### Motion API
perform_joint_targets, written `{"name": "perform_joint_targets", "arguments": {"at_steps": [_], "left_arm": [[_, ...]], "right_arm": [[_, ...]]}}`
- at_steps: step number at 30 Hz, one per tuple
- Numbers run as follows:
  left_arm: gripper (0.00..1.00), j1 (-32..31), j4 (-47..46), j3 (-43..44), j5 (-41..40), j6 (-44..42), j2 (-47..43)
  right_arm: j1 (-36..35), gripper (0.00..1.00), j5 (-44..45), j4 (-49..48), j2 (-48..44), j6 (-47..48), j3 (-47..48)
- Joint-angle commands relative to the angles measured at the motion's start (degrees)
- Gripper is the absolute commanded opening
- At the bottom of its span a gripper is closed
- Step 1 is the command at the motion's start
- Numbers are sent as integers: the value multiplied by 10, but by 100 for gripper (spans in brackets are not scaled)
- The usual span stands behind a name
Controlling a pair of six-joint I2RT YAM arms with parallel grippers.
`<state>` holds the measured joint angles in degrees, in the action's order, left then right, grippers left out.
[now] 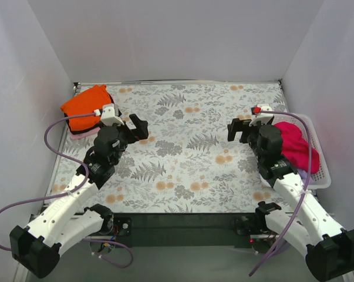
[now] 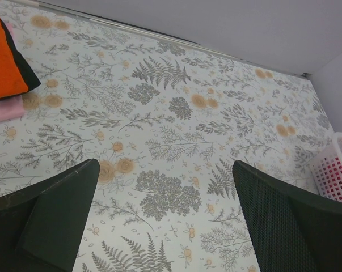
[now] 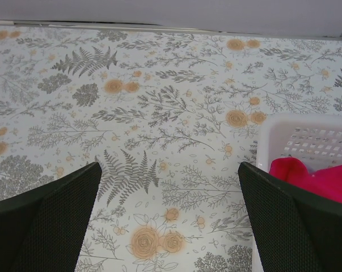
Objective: Fold and stack the t-shirts
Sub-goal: Grab the tshirt from the pile
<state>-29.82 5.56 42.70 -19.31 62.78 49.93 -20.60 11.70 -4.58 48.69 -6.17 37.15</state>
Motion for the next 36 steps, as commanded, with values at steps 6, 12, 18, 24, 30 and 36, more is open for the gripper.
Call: {"name": "perform_joint_targets", "arguments": {"at_steps": [6, 12, 18, 24, 30, 36], "left_arm": [[98, 2, -15, -16, 6, 5, -11], [98, 2, -35, -27, 14, -3, -18], [98, 3, -37, -31, 13, -8, -16], [98, 3, -28, -30, 10, -3, -25], [98, 3, -20, -30, 9, -2, -41], [98, 3, -19, -33, 2, -2, -48]], "right_arm": [[0, 99, 23, -24, 4, 4, 5], [11, 98, 113, 17, 38, 11, 49], [119, 98, 75, 45, 92, -2, 100], [202, 99, 102, 94, 89, -6, 83], [256, 98, 91, 99, 105, -9, 79], [287, 99, 72, 113, 132, -18, 75]]}}
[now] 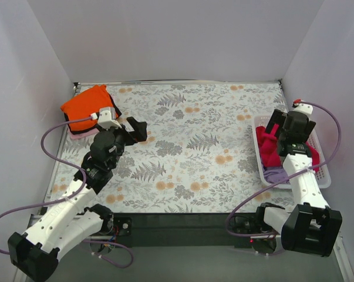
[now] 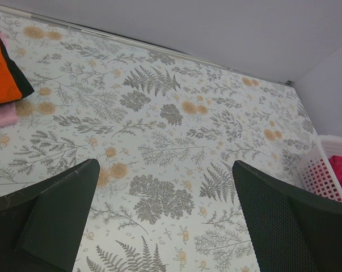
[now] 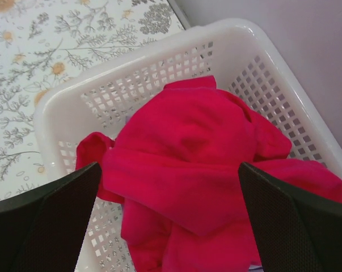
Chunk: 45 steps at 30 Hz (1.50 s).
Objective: Fold and stack the t-shirts
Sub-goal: Grab the tshirt from the pile
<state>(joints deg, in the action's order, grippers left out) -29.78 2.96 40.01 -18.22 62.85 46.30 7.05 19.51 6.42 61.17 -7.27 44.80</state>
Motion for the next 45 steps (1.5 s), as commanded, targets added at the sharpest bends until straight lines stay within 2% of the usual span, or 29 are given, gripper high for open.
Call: {"name": "perform_joint_targets", "arguments": {"at_steps": [1, 4, 7, 8, 9, 19, 21, 22, 23, 25, 32, 38, 43, 45], "left_arm": [[98, 2, 6, -8, -10, -3, -15], [98, 2, 6, -10, -10, -2, -18], [98, 2, 6, -11, -10, -2, -18], [98, 2, 6, -11, -10, -2, -19], [98, 2, 6, -11, -10, -2, -17], [98, 2, 6, -14, -14, -1, -22], [98, 2, 6, -14, -14, -1, -23], [98, 2, 6, -14, -14, -1, -23], [98, 2, 6, -14, -14, -1, -23], [98, 2, 6, -14, -15, -1, -22], [98, 2, 6, -14, -15, -1, -22], [98, 2, 2, -15, -15, -1, -15], [98, 2, 1, -15, -13, -1, -12], [98, 2, 0, -14, -10, -1, -11]], "right_arm": [[10, 98, -9, 4, 10, -7, -1], [15, 98, -12, 4, 22, -9, -2], [18, 92, -15, 4, 35, -12, 0], [20, 84, -17, 4, 41, -12, 1], [21, 81, -19, 4, 45, -13, 2], [25, 54, -31, 4, 74, -14, 5], [26, 31, -35, 4, 79, -15, 7], [27, 31, -39, 4, 80, -16, 7], [27, 18, -42, 4, 80, -16, 8], [27, 2, -41, 4, 77, -16, 8], [26, 1, -68, -4, -8, -13, 8], [12, 1, -126, -7, -82, -10, 55], [-41, 1, -140, -11, -64, -4, 134], [-90, 1, -132, -12, -32, 10, 206]]}}
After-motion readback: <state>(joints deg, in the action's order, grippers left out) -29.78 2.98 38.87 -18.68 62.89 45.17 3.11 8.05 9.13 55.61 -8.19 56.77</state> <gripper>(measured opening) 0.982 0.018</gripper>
